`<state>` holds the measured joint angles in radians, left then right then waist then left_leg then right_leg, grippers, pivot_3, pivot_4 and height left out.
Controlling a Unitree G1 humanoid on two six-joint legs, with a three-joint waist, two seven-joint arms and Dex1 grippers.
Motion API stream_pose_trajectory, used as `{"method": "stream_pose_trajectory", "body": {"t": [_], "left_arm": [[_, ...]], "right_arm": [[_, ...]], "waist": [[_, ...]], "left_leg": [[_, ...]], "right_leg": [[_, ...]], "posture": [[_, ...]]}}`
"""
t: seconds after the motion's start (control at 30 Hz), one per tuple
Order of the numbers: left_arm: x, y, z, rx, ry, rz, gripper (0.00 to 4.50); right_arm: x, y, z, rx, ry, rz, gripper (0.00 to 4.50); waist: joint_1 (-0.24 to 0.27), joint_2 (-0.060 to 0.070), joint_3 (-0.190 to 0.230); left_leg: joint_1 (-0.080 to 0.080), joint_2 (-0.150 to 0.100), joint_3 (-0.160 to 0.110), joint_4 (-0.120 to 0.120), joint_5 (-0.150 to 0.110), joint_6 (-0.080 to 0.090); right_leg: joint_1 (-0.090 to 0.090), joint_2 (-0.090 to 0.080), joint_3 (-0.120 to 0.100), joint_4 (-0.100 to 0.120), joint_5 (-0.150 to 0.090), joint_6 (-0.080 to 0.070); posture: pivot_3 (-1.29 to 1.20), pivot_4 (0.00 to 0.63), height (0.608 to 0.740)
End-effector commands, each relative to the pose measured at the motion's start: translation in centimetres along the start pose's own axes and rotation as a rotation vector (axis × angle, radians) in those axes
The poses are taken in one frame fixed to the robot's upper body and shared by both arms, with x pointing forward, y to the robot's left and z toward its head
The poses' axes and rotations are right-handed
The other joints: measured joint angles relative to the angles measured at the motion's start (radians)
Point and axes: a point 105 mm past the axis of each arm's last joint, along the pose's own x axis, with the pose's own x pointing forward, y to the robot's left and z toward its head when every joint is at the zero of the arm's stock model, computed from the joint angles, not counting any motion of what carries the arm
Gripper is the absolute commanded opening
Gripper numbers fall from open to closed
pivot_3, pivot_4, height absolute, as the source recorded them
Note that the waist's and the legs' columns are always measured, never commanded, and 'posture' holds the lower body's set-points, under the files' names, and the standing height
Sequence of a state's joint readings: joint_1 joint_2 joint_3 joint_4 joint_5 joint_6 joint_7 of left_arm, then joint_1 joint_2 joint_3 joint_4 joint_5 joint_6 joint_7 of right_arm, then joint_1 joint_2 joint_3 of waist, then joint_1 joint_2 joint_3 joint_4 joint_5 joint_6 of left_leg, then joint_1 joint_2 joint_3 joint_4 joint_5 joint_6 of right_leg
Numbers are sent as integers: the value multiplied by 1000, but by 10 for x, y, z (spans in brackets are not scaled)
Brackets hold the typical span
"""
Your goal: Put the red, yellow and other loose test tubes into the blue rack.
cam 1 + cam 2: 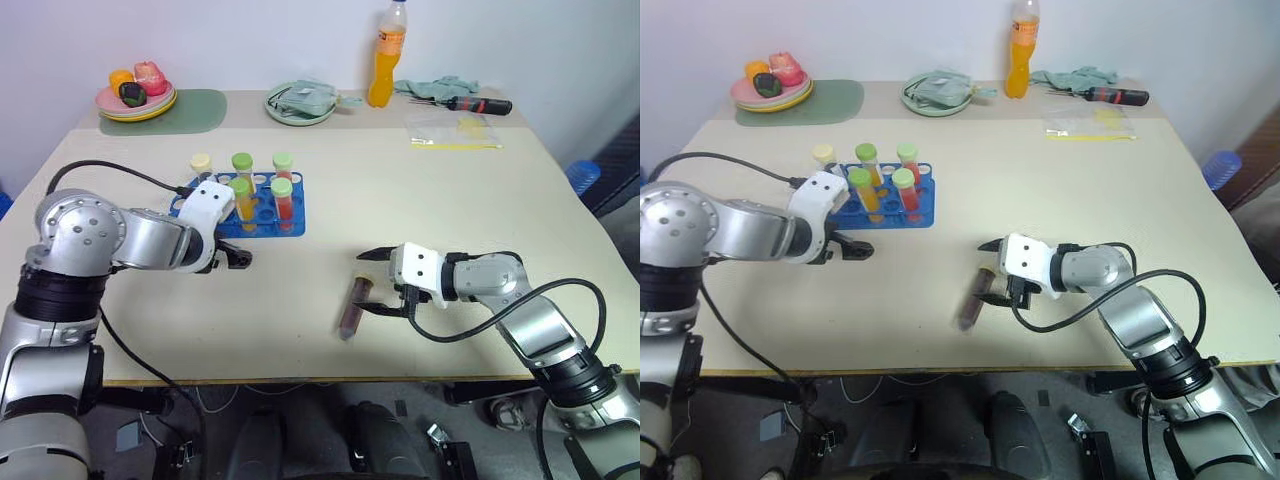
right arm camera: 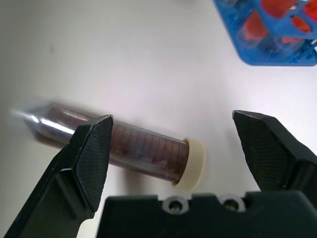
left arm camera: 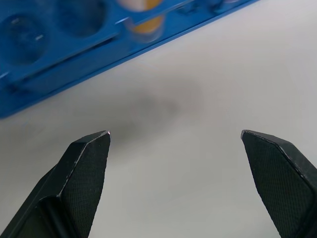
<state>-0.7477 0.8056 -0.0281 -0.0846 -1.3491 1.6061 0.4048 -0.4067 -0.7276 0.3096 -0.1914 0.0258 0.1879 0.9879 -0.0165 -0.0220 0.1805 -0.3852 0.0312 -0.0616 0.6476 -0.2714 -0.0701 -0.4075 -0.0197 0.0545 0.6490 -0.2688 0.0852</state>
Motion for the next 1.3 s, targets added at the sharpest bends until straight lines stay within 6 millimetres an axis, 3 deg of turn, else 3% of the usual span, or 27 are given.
{"method": "stream_pose_trajectory", "body": {"t": [0.03,0.2,0.33,0.47,0.57,0.7,0.87,1.1,1.3], "left_arm": [[-6,1,1,13,-35,2,4344],[-3,-4,-5,16,-42,-14,4344],[-3,-7,-2,8,-63,-32,4344],[-3,-11,1,16,-77,-50,4344],[-4,-15,2,24,-83,-69,4344],[-4,-17,3,28,-82,-78,4344],[-5,-20,1,42,-76,-102,4344],[-12,-34,5,71,-107,-191,4344],[-19,-44,9,84,-122,-263,4344]], "right_arm": [[2,5,-2,-60,17,32,4304],[18,5,15,-84,-52,29,4304],[30,-18,43,-97,-147,-103,4304],[23,-24,54,-85,-177,-118,4304],[8,-17,49,-95,-147,-65,4304],[-7,-13,25,-119,-33,-26,4304],[-15,-11,2,-127,68,-13,4304],[12,-2,3,-129,38,-19,4304],[39,3,19,-138,-35,-22,4304]], "waist": [[3,-1,0],[1,-1,0],[-4,-1,0],[4,-1,0],[9,-1,0],[3,-1,0],[-4,-1,0],[-3,-1,0],[-1,0,0]], "left_leg": [[0,0,0,0,0,0],[0,0,0,0,0,0],[0,1,-1,0,0,0],[0,0,0,0,0,-1],[-2,-1,-1,0,0,-1],[-2,-3,0,0,0,-1],[0,-2,0,0,0,0],[0,-2,0,0,0,0],[-1,-2,0,0,0,-1]], "right_leg": [[0,0,0,0,0,0],[0,0,0,0,0,0],[0,0,0,1,0,0],[0,0,0,1,0,0],[0,-2,-1,0,0,0],[0,-4,-2,0,0,1],[0,-3,-1,1,0,1],[0,-4,-1,1,0,1],[0,-4,-1,1,0,1]], "posture": [[0,150,740],[0,150,740],[0,150,740],[0,150,740],[0,150,740],[0,150,740],[0,150,740],[0,150,740],[0,150,740]]}}
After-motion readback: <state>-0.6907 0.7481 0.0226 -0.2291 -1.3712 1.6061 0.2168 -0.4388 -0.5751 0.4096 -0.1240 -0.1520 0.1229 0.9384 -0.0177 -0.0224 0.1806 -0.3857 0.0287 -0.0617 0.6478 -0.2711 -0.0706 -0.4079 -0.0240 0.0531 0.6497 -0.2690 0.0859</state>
